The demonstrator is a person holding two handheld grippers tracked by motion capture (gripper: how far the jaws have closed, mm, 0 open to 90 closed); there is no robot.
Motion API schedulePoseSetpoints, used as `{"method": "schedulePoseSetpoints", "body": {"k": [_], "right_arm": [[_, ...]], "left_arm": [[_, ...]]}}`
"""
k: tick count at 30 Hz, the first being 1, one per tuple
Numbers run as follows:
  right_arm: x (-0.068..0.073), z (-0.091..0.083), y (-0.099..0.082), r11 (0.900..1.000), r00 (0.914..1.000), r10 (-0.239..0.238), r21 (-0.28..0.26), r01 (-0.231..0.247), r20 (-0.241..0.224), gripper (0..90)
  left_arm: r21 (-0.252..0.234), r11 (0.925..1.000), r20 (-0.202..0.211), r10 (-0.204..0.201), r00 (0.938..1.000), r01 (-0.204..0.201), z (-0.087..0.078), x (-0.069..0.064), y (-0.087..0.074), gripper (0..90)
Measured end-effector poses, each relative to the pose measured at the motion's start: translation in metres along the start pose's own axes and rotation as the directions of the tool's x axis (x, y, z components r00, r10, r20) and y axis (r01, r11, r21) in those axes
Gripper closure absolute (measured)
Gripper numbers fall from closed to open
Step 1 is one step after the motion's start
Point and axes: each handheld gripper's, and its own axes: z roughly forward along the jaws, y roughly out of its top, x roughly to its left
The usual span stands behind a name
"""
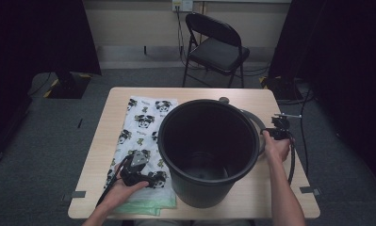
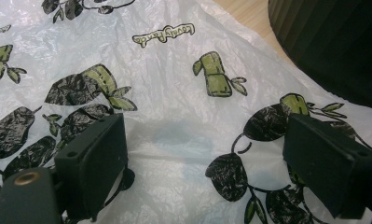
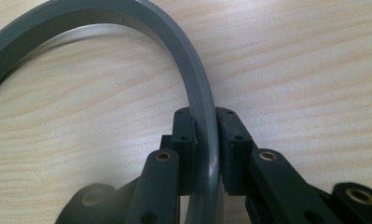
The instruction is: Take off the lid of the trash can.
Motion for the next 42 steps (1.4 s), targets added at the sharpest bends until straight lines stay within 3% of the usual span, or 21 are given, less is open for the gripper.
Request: {"method": "schedulePoseSetpoints", "body": {"k": [7, 11, 18, 24, 29, 36, 39, 42], "right_arm": [[-0.004, 0.008, -0.007, 1.0, 1.0, 0.008, 0.001, -0.008, 0.005, 78.7], [-0.004, 0.008, -0.008, 0.9991, 0.9987, -0.042, -0.009, 0.042, 0.029, 78.5], [-0.002, 0.008, -0.01, 0.9977, 0.9968, -0.066, -0.013, 0.066, 0.045, 75.9], [0.0, 0.009, -0.011, 0.9967, 0.9963, -0.075, -0.027, 0.076, 0.04, 66.7], [0.002, 0.009, -0.01, 0.9975, 0.9977, -0.066, -0.026, 0.066, 0.018, 57.7], [0.007, -0.002, -0.007, 0.994, 0.9959, -0.09, -0.062, 0.09, -0.004, 55.2], [0.01, -0.011, -0.007, 0.9868, 0.9919, -0.12, -0.115, 0.114, -0.042, 55.0], [0.015, -0.019, -0.01, 0.9824, 0.9867, -0.149, -0.124, 0.14, -0.066, 55.2]], "left_arm": [[0.001, 1.0, 0.0, 0.004, 1.0, -0.004, 0.0, 0.0, 0.0, 13.1], [0.0, 1.0, -0.001, 0.0, 1.0, 0.0, 0.0, 0.0, 0.0, 13.1], [0.0, 1.0, 0.0, 0.0, 1.0, 0.0, 0.0, 0.0, 0.0, 13.1], [0.0, 1.0, -0.001, 0.0, 1.0, 0.0, 0.0, 0.0, 0.0, 13.1], [0.001, 1.0, -0.002, 0.004, 1.0, -0.004, 0.0, 0.0, 0.0, 13.0], [0.002, 1.0, -0.003, 0.006, 1.0, -0.006, 0.0, 0.0, 0.0, 13.0], [0.007, 0.9999, -0.001, 0.009, 1.0, -0.009, 0.0, 0.001, 0.001, 13.2], [0.032, 0.9995, 0.001, 0.001, 1.0, -0.001, -0.002, 0.0, 0.004, 16.4]]}}
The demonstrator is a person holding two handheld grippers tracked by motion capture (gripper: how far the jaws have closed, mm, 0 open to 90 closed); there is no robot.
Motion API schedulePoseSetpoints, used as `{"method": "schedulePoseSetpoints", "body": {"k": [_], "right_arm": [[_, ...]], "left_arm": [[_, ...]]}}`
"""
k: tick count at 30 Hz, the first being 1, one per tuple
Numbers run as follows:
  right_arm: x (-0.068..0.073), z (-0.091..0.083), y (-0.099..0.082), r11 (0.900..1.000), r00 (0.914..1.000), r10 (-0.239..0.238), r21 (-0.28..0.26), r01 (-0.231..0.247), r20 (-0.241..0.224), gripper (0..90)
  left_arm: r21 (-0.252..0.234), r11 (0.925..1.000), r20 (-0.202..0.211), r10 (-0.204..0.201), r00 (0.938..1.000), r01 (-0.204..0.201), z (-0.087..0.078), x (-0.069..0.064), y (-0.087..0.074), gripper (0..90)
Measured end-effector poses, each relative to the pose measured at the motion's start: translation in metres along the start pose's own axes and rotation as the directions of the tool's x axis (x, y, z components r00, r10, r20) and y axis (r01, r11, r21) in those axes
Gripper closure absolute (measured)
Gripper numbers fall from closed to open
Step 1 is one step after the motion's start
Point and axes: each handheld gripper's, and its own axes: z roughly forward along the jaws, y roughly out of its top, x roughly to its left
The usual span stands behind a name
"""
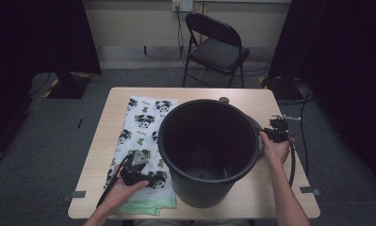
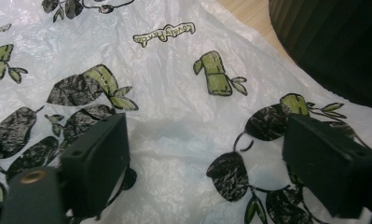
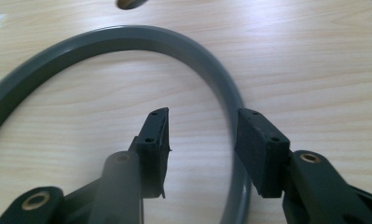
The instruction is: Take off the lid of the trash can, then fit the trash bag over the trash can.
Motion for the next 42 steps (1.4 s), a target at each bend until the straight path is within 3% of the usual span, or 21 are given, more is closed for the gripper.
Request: {"method": "schedulePoseSetpoints", "body": {"k": [2, 5, 7, 10, 15, 18, 20, 21, 23, 25, 28, 32, 38, 42], "right_arm": [[0.003, -0.004, -0.001, 1.0, 0.9997, -0.005, 0.004, 0.006, -0.024, 55.8], [0.011, -0.013, -0.005, 0.999, 0.9974, -0.044, 0.005, 0.045, -0.056, 56.0], [0.016, -0.017, -0.008, 0.9968, 0.9947, -0.078, 0.011, 0.079, -0.067, 55.9], [0.023, -0.024, -0.015, 0.9932, 0.9889, -0.114, 0.013, 0.116, -0.096, 55.8], [0.032, -0.029, -0.026, 0.9845, 0.9765, -0.168, 0.027, 0.173, -0.135, 55.0], [0.034, -0.028, -0.03, 0.9829, 0.9732, -0.175, 0.032, 0.181, -0.149, 55.0], [0.035, -0.027, -0.031, 0.9808, 0.9713, -0.184, 0.036, 0.192, -0.15, 54.7], [0.035, -0.026, -0.031, 0.9807, 0.9708, -0.185, 0.036, 0.192, -0.153, 54.7], [0.035, -0.026, -0.031, 0.9812, 0.9708, -0.183, 0.034, 0.19, -0.155, 54.7], [0.035, -0.027, -0.032, 0.9822, 0.9715, -0.178, 0.033, 0.185, -0.157, 54.3], [0.034, -0.027, -0.033, 0.9818, 0.9716, -0.18, 0.033, 0.187, -0.154, 54.2], [0.034, -0.026, -0.035, 0.981, 0.9719, -0.182, 0.042, 0.19, -0.15, 53.7], [0.036, -0.024, -0.035, 0.9792, 0.9709, -0.188, 0.049, 0.197, -0.149, 53.4], [0.037, -0.024, -0.035, 0.9789, 0.9705, -0.189, 0.049, 0.199, -0.149, 53.4]], "left_arm": [[0.021, 0.9997, 0.001, -0.007, 1.0, 0.007, -0.005, 0.0, 0.004, 18.6], [-0.021, 0.9998, -0.013, -0.006, 0.9999, 0.006, -0.016, -0.001, 0.009, 19.1], [-0.034, 0.9994, -0.044, -0.001, 0.999, -0.001, -0.022, 0.004, 0.012, 19.1], [-0.065, 0.9968, -0.069, -0.05, 0.9963, 0.046, -0.025, 0.019, 0.016, 18.7], [-0.075, 0.9952, -0.111, -0.07, 0.9913, 0.062, -0.013, 0.038, 0.024, 22.2], [-0.023, 0.9966, -0.112, -0.081, 0.9903, 0.079, 0.002, 0.047, 0.022, 23.6], [0.01, 0.9957, -0.106, -0.09, 0.9902, 0.092, 0.008, 0.046, 0.019, 23.7], [0.026, 0.997, -0.091, -0.07, 0.9934, 0.072, 0.009, 0.047, 0.017, 23.8], [0.012, 0.9961, -0.081, -0.086, 0.993, 0.087, 0.01, 0.044, 0.014, 24.1], [0.019, 0.9971, -0.07, -0.072, 0.995, 0.074, 0.007, 0.042, 0.011, 24.3], [-0.017, 0.9987, -0.049, -0.05, 0.9976, 0.049, 0.004, 0.037, 0.004, 24.1], [-0.029, 0.9989, -0.033, -0.039, 0.9987, 0.038, -0.002, 0.028, -0.004, 24.1], [-0.004, 0.9999, -0.006, -0.015, 0.9999, 0.015, -0.013, 0.016, -0.011, 23.9], [0.043, 0.9991, 0.006, 0.007, 1.0, -0.008, -0.018, 0.02, -0.007, 23.7]]}}
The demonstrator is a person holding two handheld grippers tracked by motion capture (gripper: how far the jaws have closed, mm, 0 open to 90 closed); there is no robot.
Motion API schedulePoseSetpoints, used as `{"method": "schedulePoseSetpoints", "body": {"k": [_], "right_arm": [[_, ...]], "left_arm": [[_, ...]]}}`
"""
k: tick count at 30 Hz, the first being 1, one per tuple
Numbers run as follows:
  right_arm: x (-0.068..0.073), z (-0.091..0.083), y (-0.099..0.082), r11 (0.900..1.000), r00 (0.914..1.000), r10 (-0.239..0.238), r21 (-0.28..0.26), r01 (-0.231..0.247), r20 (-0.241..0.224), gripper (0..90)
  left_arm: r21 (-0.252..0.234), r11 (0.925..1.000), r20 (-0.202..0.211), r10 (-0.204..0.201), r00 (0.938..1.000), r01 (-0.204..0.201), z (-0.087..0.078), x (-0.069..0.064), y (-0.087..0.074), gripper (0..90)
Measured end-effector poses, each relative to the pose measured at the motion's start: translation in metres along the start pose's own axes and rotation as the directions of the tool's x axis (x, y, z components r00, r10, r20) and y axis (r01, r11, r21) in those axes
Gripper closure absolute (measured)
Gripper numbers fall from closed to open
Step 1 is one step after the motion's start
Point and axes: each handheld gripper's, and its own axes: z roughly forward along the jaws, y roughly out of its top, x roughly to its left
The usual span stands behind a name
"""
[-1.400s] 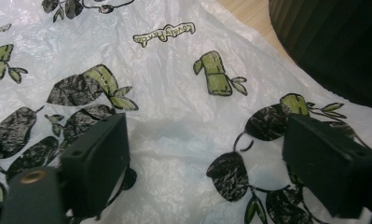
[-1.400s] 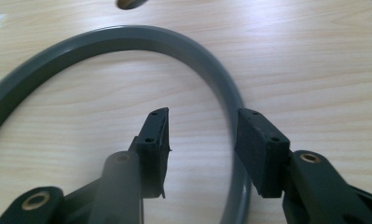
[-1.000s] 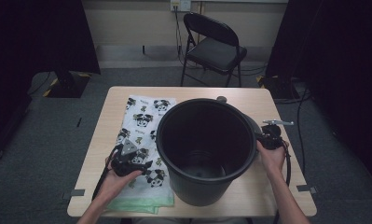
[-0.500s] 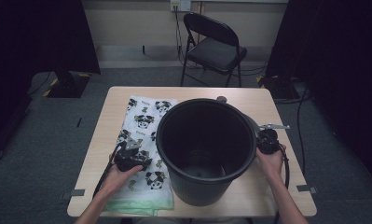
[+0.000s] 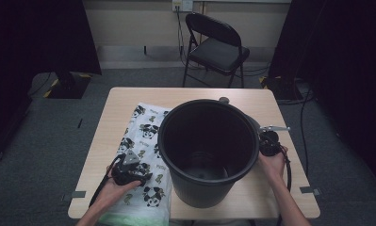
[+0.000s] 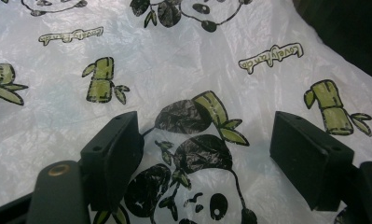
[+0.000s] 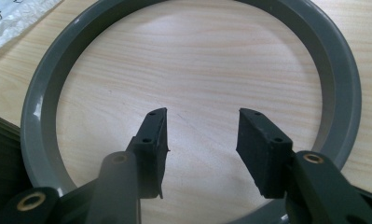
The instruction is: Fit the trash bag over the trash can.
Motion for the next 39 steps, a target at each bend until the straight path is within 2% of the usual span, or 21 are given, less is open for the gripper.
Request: {"method": "schedulePoseSetpoints", "body": {"k": [4, 6, 7, 9, 10, 11, 14, 17, 19, 20, 22, 24, 25, 26, 28, 30, 31, 33, 35, 38, 39], "right_arm": [[-0.001, 0.0, 0.001, 1.0, 1.0, 0.001, -0.002, -0.001, -0.004, 53.4], [-0.001, 0.001, 0.0, 1.0, 1.0, -0.001, 0.003, 0.001, -0.003, 53.3], [-0.001, 0.001, 0.0, 1.0, 1.0, -0.001, 0.005, 0.001, -0.005, 53.3], [0.0, 0.002, 0.0, 0.9999, 0.9999, -0.003, 0.011, 0.003, -0.01, 53.2], [0.0, 0.003, 0.0, 0.9999, 0.9999, -0.011, 0.011, 0.011, -0.009, 53.2], [0.001, 0.004, -0.001, 0.9998, 0.9998, -0.015, 0.016, 0.015, -0.012, 53.2], [0.002, 0.006, -0.001, 0.9994, 0.9997, -0.022, 0.025, 0.023, -0.014, 53.1], [0.003, 0.006, -0.001, 0.9993, 0.9995, -0.026, 0.027, 0.026, -0.015, 53.1], [0.003, 0.004, -0.002, 0.9994, 0.9996, -0.026, 0.025, 0.026, -0.015, 53.1], [0.003, 0.004, -0.002, 0.9994, 0.9996, -0.026, 0.024, 0.026, -0.013, 53.2], [0.002, 0.004, -0.003, 0.9993, 0.9996, -0.027, 0.026, 0.028, -0.011, 53.2], [0.001, 0.004, -0.003, 0.9992, 0.9997, -0.024, 0.032, 0.024, -0.009, 53.2], [0.0, 0.004, -0.004, 0.9991, 0.9996, -0.027, 0.033, 0.027, -0.006, 53.2], [0.0, 0.005, -0.004, 0.999, 0.9996, -0.028, 0.033, 0.028, -0.007, 53.2], [0.0, 0.005, -0.004, 0.999, 0.9996, -0.028, 0.034, 0.028, -0.009, 53.2], [0.001, 0.005, -0.003, 0.9988, 0.9994, -0.033, 0.036, 0.034, -0.01, 53.2], [0.002, 0.005, -0.003, 0.9988, 0.9993, -0.035, 0.035, 0.035, -0.011, 53.2], [0.003, 0.005, -0.003, 0.9988, 0.9992, -0.036, 0.034, 0.037, -0.015, 53.2], [0.003, 0.006, -0.003, 0.9985, 0.9991, -0.038, 0.039, 0.039, -0.016, 53.2], [0.005, 0.005, -0.003, 0.9982, 0.999, -0.04, 0.044, 0.041, -0.022, 53.0], [0.005, 0.005, -0.002, 0.9982, 0.999, -0.039, 0.044, 0.04, -0.023, 53.0]], "left_arm": [[-0.058, 0.9972, -0.037, -0.049, 0.9981, 0.047, -0.007, 0.017, 0.01, 21.6], [-0.079, 0.9943, -0.063, -0.076, 0.9951, 0.071, -0.008, 0.03, 0.015, 19.9], [-0.072, 0.9942, -0.092, -0.086, 0.9921, 0.079, -0.009, 0.041, 0.019, 19.4], [-0.1, 0.985, -0.106, -0.151, 0.9829, 0.141, -0.007, 0.055, 0.022, 19.0], [-0.103, 0.9827, -0.123, -0.166, 0.9784, 0.154, -0.007, 0.064, 0.024, 18.6], [-0.124, 0.9767, -0.137, -0.192, 0.9718, 0.175, -0.005, 0.071, 0.026, 18.6], [-0.116, 0.972, -0.152, -0.221, 0.9634, 0.204, 0.002, 0.091, 0.029, 20.7], [-0.121, 0.9668, -0.174, -0.244, 0.954, 0.225, 0.01, 0.104, 0.031, 21.3], [-0.142, 0.9618, -0.195, -0.259, 0.9459, 0.234, 0.013, 0.111, 0.029, 25.2], [-0.161, 0.9541, -0.197, -0.282, 0.939, 0.252, 0.014, 0.115, 0.027, 26.2], [-0.163, 0.9494, -0.19, -0.297, 0.9359, 0.268, 0.017, 0.12, 0.025, 26.4], [-0.166, 0.9456, -0.2, -0.31, 0.9296, 0.28, 0.021, 0.122, 0.023, 27.8], [-0.164, 0.9459, -0.195, -0.309, 0.9307, 0.28, 0.022, 0.123, 0.023, 28.2], [-0.168, 0.9446, -0.199, -0.312, 0.9289, 0.282, 0.024, 0.123, 0.023, 29.1], [-0.142, 0.9534, -0.231, -0.293, 0.9276, 0.266, 0.029, 0.123, 0.022, 30.7], [-0.134, 0.9527, -0.234, -0.298, 0.9254, 0.273, 0.032, 0.124, 0.021, 30.7], [-0.143, 0.9496, -0.241, -0.307, 0.9207, 0.279, 0.034, 0.123, 0.02, 30.3], [-0.136, 0.954, -0.265, -0.295, 0.9181, 0.267, 0.035, 0.122, 0.022, 30.2], [-0.144, 0.948, -0.271, -0.313, 0.9102, 0.283, 0.036, 0.121, 0.021, 27.6], [-0.141, 0.9508, -0.267, -0.305, 0.9141, 0.276, 0.036, 0.117, 0.023, 29.6], [-0.132, 0.9552, -0.26, -0.291, 0.9208, 0.265, 0.036, 0.116, 0.024, 33.7]]}}
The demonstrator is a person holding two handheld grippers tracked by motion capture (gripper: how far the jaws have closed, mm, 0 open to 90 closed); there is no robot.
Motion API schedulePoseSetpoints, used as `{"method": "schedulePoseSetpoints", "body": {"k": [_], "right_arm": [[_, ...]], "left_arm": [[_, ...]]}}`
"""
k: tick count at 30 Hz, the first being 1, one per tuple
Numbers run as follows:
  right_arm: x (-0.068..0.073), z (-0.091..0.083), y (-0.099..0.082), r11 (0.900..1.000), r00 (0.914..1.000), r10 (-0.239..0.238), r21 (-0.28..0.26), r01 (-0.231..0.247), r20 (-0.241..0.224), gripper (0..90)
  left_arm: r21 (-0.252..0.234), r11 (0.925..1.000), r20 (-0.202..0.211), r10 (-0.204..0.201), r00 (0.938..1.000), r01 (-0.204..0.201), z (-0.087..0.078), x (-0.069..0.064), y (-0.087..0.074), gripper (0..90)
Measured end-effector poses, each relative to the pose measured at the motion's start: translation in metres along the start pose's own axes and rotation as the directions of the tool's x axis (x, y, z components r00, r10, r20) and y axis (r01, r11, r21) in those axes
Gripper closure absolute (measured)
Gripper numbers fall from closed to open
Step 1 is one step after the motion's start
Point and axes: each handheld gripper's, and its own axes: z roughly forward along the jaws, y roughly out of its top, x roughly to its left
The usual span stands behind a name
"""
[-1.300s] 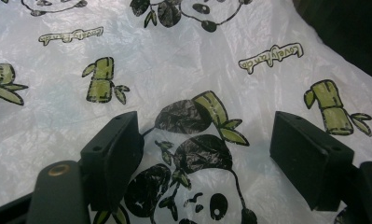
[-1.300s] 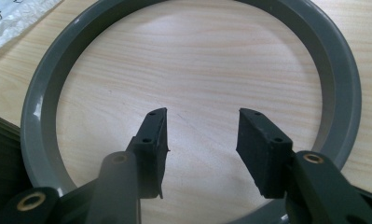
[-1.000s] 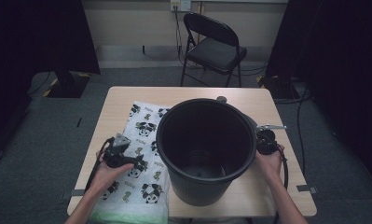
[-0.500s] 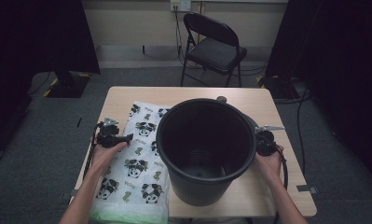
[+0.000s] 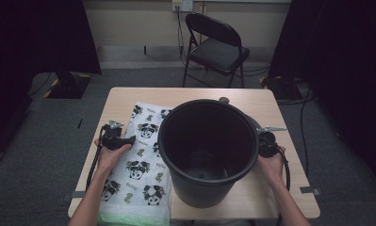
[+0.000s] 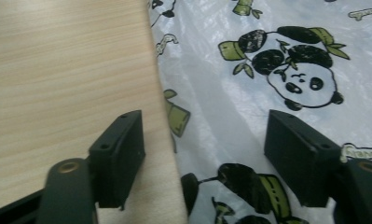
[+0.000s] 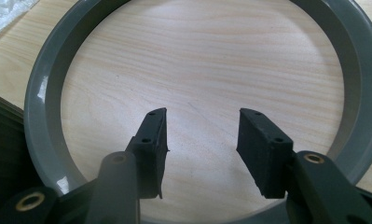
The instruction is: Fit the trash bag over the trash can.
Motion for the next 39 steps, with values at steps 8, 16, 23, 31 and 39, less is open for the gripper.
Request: {"method": "schedulePoseSetpoints", "body": {"k": [8, 16, 23, 31, 39], "right_arm": [[0.003, -0.001, -0.001, 1.0, 1.0, 0.0, 0.002, 0.0, -0.006, 53.0], [0.001, -0.002, 0.001, 0.9999, 0.9998, 0.011, -0.012, -0.011, -0.015, 53.1], [0.0, -0.009, 0.004, 0.9986, 0.9988, 0.028, -0.044, -0.03, -0.039, 53.0], [0.001, -0.013, 0.006, 0.9976, 0.998, 0.03, -0.06, -0.034, -0.055, 52.6], [0.004, -0.015, 0.01, 0.9977, 0.9977, 0.013, -0.065, -0.017, -0.066, 52.6]], "left_arm": [[-0.006, 0.9998, 0.057, 0.02, 0.9982, -0.02, -0.002, -0.009, 0.002, 74.1], [0.004, 0.9999, 0.123, -0.014, 0.9923, 0.014, -0.008, -0.007, 0.003, 90.0], [-0.084, 0.9952, 0.19, -0.033, 0.9811, 0.049, -0.032, -0.01, 0.012, 90.0], [-0.177, 0.9781, 0.239, -0.066, 0.9688, 0.11, -0.054, -0.002, 0.02, 90.0], [-0.244, 0.9639, 0.288, -0.033, 0.9572, 0.107, -0.069, -0.01, 0.031, 90.0]]}}
